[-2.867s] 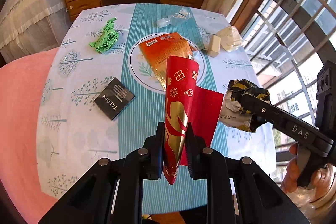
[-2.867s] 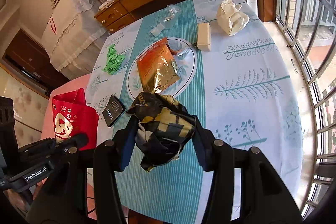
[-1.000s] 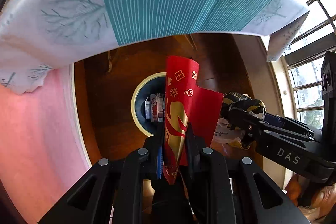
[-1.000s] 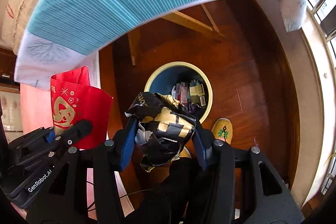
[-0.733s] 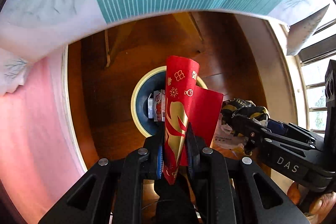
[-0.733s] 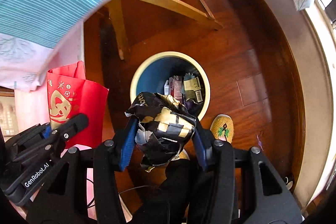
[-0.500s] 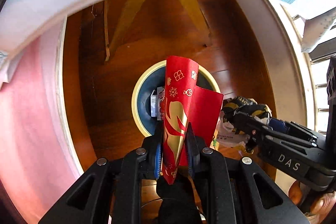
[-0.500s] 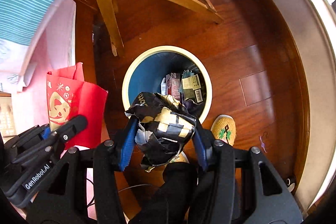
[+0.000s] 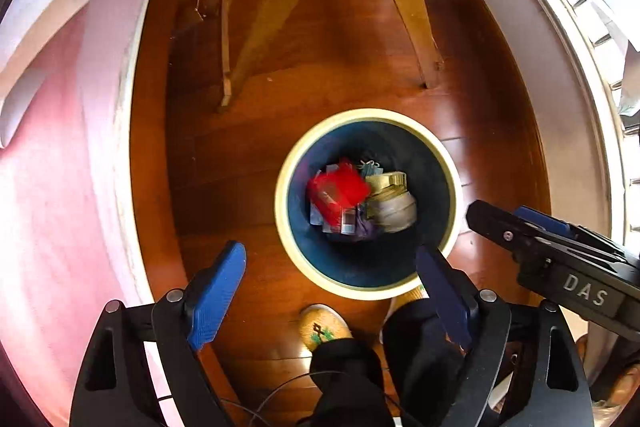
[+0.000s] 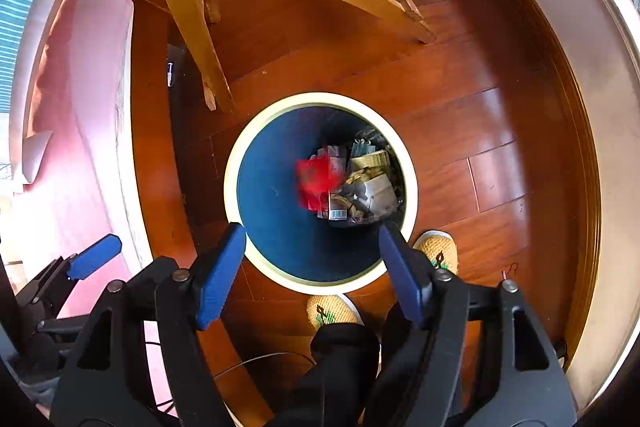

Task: Collect trash
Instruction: 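Move both tools back toward the remaining trash on the table, then grasp the black TALOPN card with the left gripper while the right reaches the orange foil bag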

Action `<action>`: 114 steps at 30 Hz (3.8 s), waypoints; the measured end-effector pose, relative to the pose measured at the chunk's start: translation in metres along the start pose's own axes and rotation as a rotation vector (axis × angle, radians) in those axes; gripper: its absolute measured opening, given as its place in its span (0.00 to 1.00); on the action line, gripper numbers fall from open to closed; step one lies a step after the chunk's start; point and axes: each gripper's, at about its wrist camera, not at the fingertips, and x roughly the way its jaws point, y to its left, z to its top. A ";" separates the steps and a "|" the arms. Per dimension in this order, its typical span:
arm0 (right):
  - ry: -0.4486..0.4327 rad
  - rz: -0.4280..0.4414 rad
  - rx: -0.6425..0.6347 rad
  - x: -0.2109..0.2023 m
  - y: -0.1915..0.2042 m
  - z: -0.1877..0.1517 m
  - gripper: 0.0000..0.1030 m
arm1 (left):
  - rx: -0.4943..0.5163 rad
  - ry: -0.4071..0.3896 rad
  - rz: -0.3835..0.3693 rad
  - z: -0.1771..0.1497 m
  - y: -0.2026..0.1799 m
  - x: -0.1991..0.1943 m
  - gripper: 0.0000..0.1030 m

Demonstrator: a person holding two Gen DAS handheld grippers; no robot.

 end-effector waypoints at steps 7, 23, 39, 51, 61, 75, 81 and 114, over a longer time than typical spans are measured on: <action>0.002 -0.022 -0.010 -0.004 0.004 0.000 0.65 | -0.026 -0.020 0.031 0.000 0.012 -0.017 0.86; -0.016 -0.032 -0.032 -0.086 0.030 -0.022 0.65 | -0.023 -0.048 0.035 -0.002 0.013 -0.123 0.86; -0.134 -0.010 -0.133 -0.245 0.090 -0.036 0.65 | 0.049 -0.215 0.008 -0.005 0.001 -0.309 0.86; -0.304 -0.032 -0.296 -0.354 0.144 -0.029 0.65 | 0.106 -0.349 0.018 -0.007 -0.003 -0.406 0.86; -0.421 -0.047 -0.355 -0.409 0.165 -0.010 0.65 | 0.074 -0.466 0.002 0.007 0.011 -0.464 0.86; -0.536 -0.059 -0.337 -0.441 0.189 0.014 0.66 | 0.164 -0.586 0.036 0.048 0.032 -0.499 0.90; -0.534 -0.046 -0.311 -0.437 0.188 0.040 0.66 | 0.162 -0.557 0.045 0.094 0.045 -0.486 0.91; -0.259 0.071 -0.542 -0.305 0.195 0.394 0.69 | -0.010 -0.167 0.182 0.401 0.074 -0.266 0.93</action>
